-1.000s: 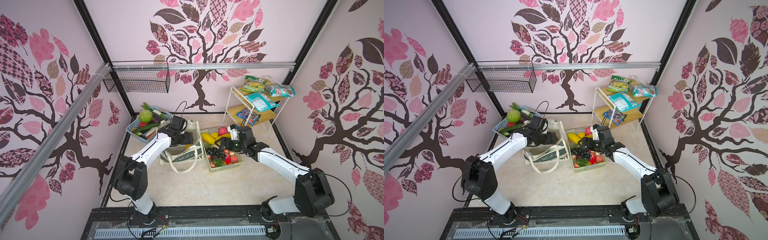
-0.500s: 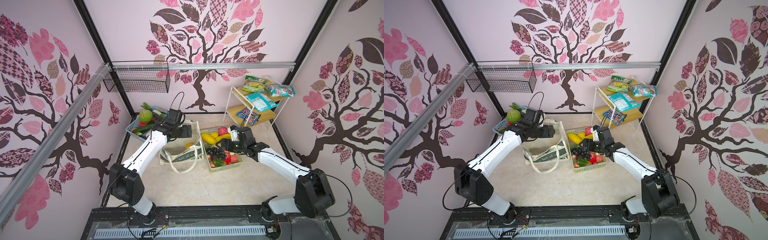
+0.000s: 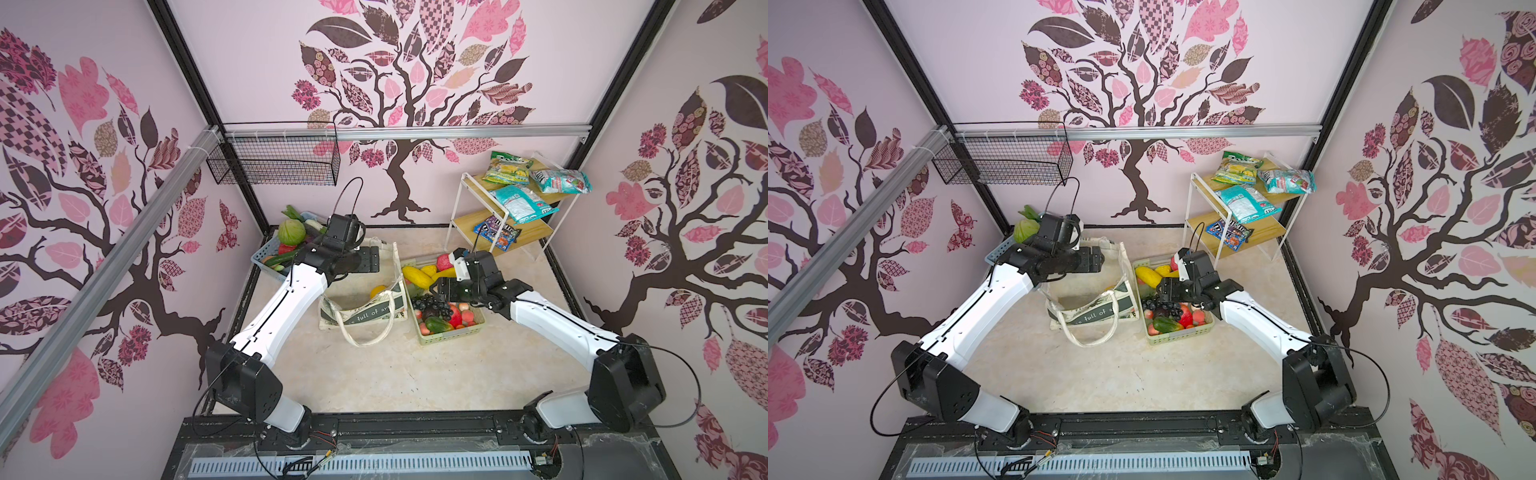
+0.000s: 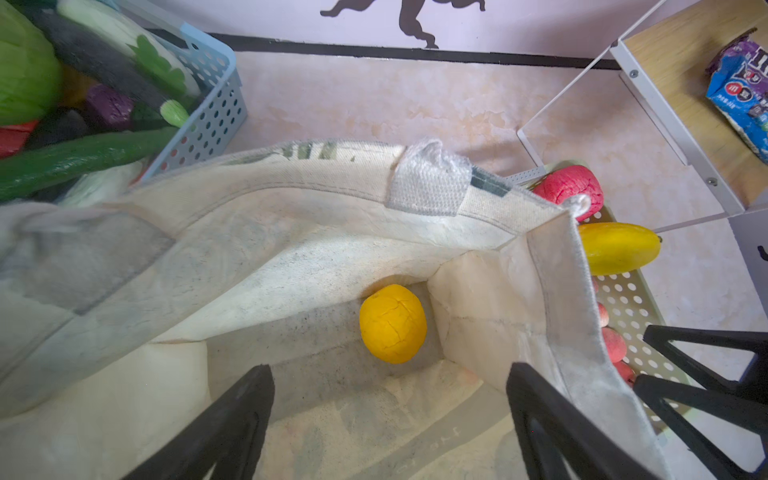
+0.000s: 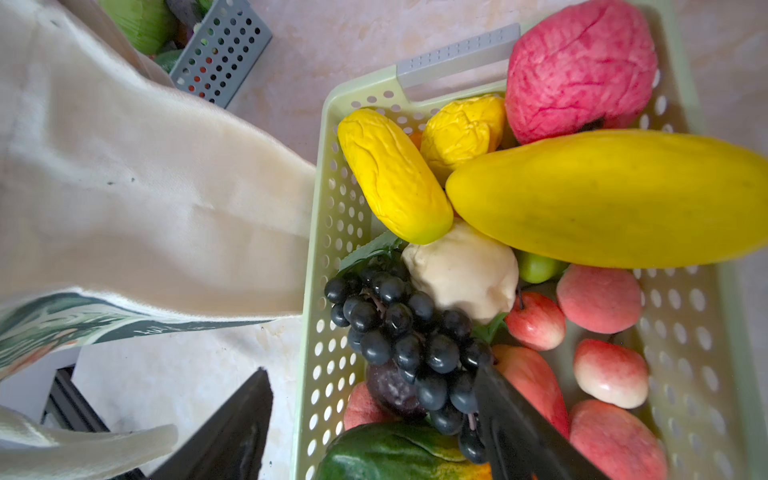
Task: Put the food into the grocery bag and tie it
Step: 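Raise the left gripper from the bag while the right gripper reaches the grapes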
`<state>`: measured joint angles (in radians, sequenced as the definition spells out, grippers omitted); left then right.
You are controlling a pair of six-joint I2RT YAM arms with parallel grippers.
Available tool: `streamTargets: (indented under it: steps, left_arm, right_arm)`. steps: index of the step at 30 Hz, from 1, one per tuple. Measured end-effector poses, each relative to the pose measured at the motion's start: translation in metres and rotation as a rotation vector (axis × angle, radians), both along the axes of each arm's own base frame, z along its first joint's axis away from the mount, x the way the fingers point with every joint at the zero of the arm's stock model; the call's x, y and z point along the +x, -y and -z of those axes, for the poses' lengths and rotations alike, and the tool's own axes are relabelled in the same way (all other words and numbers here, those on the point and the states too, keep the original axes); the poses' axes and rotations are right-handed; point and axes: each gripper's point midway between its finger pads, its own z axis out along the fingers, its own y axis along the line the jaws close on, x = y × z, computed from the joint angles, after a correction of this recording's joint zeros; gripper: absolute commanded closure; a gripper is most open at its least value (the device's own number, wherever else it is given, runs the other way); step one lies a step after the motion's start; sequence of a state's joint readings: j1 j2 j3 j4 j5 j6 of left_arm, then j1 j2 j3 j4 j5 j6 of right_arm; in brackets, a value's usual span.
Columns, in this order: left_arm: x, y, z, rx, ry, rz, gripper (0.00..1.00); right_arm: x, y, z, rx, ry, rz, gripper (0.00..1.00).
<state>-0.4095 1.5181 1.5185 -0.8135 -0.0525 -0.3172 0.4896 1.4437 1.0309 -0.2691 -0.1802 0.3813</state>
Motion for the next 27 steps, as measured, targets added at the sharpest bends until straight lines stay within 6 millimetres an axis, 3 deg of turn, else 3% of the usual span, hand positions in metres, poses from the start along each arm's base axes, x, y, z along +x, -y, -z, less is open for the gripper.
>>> streamTargets:
  steps: [6, 13, 21, 27]
  left_arm:
    - [-0.001, -0.009, -0.008, 0.009, 0.021, -0.025, 0.06]
    - [0.003, -0.029, -0.015, -0.015, 0.036, -0.083, 0.06]
    - [0.0, -0.037, -0.013, -0.021, 0.038, -0.103, 0.06]
    - [-0.001, -0.037, -0.006, -0.017, 0.025, -0.104, 0.06]
  right_arm:
    - [0.005, -0.004, 0.027, -0.135, -0.033, -0.019, 0.22]
    - [0.003, 0.008, 0.056, -0.271, -0.076, -0.034, 0.22]
    - [-0.001, 0.011, 0.075, -0.326, -0.11, -0.071, 0.21]
    - [-0.002, 0.01, 0.076, -0.323, -0.114, -0.079, 0.21]
